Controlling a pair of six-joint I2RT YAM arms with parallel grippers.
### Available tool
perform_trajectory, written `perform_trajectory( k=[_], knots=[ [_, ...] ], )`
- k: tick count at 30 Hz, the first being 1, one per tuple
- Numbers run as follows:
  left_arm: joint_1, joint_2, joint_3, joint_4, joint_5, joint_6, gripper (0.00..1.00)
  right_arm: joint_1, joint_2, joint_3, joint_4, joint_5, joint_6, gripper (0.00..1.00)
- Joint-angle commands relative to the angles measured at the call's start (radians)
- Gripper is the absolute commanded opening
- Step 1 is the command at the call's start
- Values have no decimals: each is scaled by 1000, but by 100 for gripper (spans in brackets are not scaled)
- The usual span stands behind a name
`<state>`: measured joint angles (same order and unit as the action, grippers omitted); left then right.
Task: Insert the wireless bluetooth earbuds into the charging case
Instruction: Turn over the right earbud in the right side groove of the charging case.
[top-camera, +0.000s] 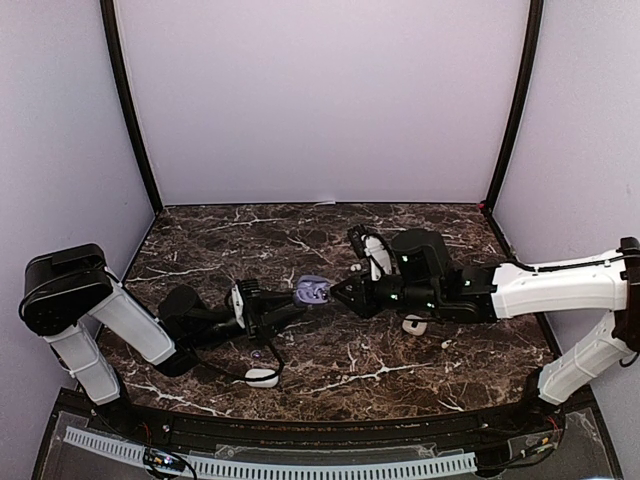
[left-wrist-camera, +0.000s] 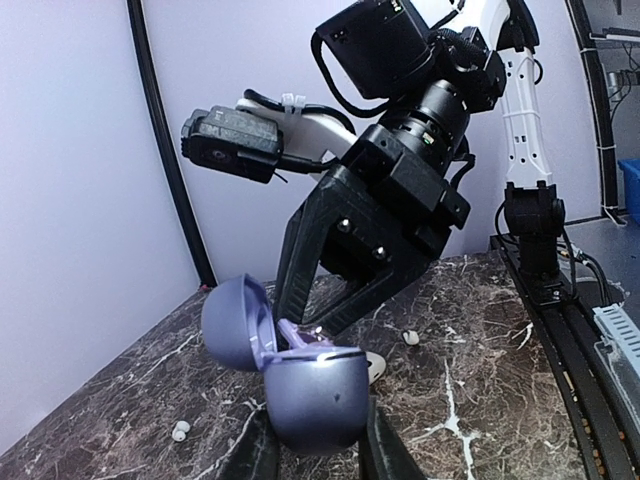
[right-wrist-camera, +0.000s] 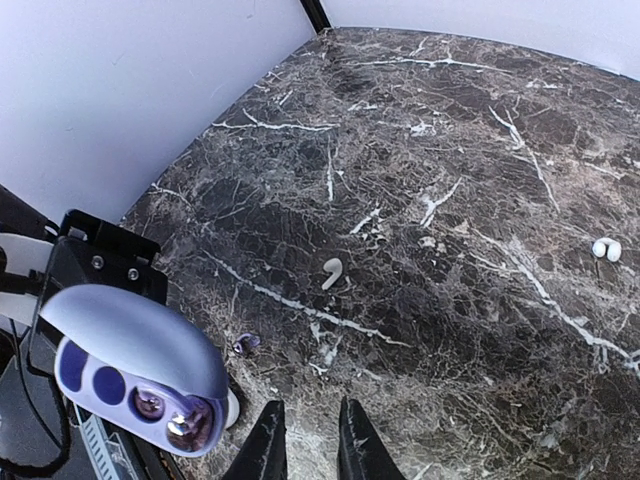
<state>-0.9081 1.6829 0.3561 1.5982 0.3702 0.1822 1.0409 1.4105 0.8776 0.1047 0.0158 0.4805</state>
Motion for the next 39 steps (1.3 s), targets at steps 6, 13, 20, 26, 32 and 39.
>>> perform_trajectory(
  k=[6, 13, 20, 26, 32, 39],
  knots=[
    [-8, 8, 0, 108, 20, -30, 16, -7, -53, -48, 50, -17, -30, 18],
    [-8, 9, -1, 104, 25, -42, 16, -7, -133, -107, 109, -94, -112, 24],
    [-8, 29, 0, 153, 66, -60, 16, -8, -123, -111, 187, -179, -104, 32],
    [-8, 40, 0, 184, 80, -79, 16, -8, -76, -80, 181, -186, -97, 32],
    [-8, 38, -2, 196, 78, -86, 16, -8, -54, -103, 181, -190, -83, 28],
    [-8, 43, 0, 200, 73, -87, 16, -8, -56, -148, 227, -223, -60, 12]
  ],
)
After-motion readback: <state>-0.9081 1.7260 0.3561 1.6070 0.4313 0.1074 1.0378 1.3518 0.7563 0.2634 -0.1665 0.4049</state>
